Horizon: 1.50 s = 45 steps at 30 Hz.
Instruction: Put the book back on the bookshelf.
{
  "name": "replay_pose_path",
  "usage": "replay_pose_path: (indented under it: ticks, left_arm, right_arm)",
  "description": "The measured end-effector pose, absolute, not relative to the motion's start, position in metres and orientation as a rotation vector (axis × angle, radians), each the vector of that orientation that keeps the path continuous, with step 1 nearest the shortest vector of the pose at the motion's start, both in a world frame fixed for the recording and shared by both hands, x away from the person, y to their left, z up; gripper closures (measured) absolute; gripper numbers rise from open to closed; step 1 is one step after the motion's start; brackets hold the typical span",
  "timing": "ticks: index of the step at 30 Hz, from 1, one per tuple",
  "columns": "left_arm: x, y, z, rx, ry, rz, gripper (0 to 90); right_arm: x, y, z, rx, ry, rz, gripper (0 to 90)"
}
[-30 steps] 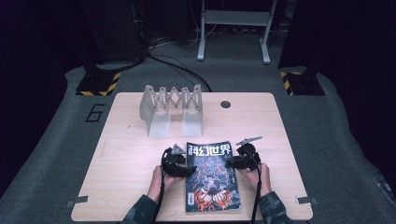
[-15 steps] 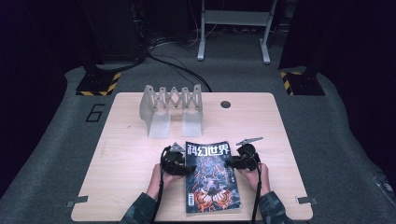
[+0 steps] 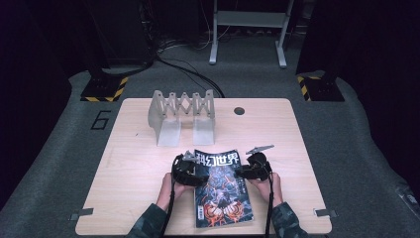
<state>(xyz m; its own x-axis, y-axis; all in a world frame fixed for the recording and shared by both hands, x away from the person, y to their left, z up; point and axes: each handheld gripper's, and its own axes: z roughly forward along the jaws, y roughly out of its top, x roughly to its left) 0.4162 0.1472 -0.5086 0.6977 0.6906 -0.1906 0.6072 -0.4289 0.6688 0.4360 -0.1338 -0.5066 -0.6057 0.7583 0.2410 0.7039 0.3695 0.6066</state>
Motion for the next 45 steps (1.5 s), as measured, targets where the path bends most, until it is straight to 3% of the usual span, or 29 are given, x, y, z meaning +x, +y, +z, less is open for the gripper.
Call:
replay_pose_path:
  ticks: [4, 8, 17, 33, 45]
  left_arm:
    - [0.417, 0.146, -0.509, 2.160, 0.996, 0.143, 42.3]
    - [0.417, 0.149, -0.507, 2.132, 0.997, 0.150, 53.7]
    - [0.410, 0.154, -0.507, 2.038, 0.970, 0.157, 62.8]
    - [0.395, 0.157, -0.495, 1.931, 0.814, 0.279, 68.5]
    - [0.389, 0.160, -0.491, 1.917, 0.739, 0.302, 68.8]
  right_arm:
    - [0.437, -0.128, -0.508, 1.329, 2.540, 1.076, 61.2]
    - [0.439, -0.127, -0.508, 1.320, 2.548, 1.097, 60.6]
    - [0.441, -0.129, -0.510, 1.321, 2.565, 1.126, 53.6]
    - [0.454, -0.128, -0.509, 1.331, 2.573, 1.194, 35.0]
    - [0.468, -0.125, -0.513, 1.350, 2.593, 1.255, 31.6]
